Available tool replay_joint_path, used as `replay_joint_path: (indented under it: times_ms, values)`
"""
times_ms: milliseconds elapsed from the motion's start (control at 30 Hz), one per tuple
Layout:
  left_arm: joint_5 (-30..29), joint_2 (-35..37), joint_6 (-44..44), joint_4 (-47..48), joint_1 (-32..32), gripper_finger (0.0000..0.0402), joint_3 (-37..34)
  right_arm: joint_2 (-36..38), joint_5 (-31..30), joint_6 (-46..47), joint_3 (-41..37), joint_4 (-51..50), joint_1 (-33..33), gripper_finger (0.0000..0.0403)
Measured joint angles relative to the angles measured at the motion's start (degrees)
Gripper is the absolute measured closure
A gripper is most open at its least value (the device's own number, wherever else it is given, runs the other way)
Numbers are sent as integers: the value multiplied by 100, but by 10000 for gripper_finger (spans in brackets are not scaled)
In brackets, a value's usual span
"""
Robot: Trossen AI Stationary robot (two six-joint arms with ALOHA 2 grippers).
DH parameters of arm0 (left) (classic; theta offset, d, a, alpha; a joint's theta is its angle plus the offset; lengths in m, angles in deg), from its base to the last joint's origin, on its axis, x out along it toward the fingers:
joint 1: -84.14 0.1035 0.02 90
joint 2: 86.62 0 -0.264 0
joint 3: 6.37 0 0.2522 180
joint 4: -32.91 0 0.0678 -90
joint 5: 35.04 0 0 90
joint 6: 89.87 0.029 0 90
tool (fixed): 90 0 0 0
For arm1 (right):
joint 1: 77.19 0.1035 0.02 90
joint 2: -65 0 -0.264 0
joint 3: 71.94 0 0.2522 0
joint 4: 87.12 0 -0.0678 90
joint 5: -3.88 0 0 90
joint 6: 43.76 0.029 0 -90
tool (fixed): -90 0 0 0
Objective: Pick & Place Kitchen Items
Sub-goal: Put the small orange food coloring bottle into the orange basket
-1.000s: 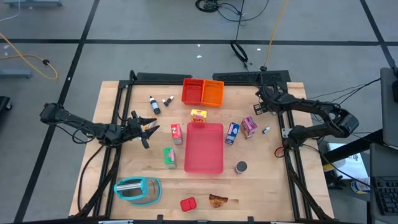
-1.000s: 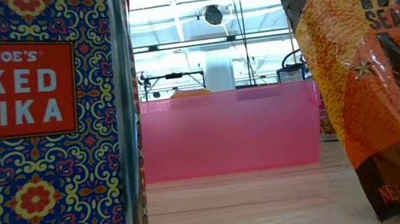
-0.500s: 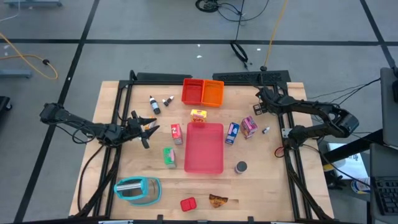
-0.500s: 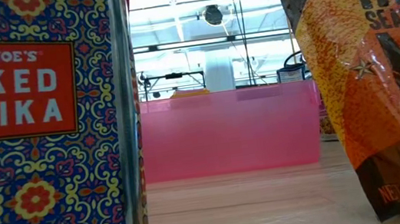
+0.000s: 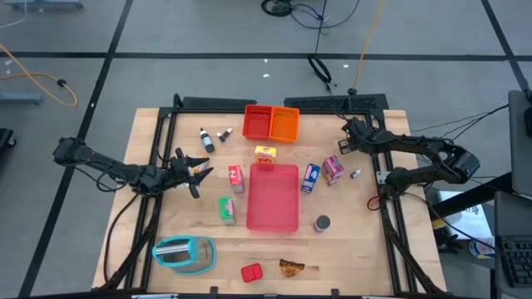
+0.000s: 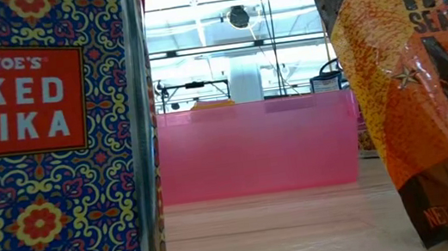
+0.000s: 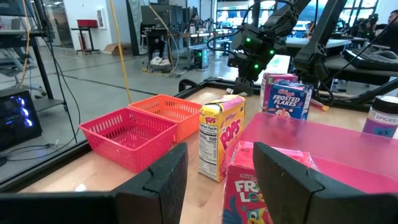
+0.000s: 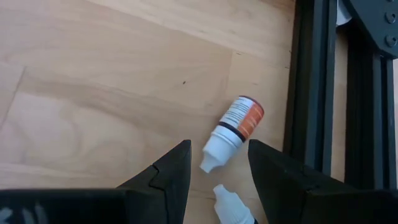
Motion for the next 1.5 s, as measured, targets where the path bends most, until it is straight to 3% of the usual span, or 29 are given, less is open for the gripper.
replay_joint_path:
  times_ms: [733,1500]
  values:
    - [-1,1,114,0,1,217,-1,-151,-73,602,-184,683,14,250]
    - [-2,1,288,7,2,217,-1,-291,-433,2110,-523,1357,35,250]
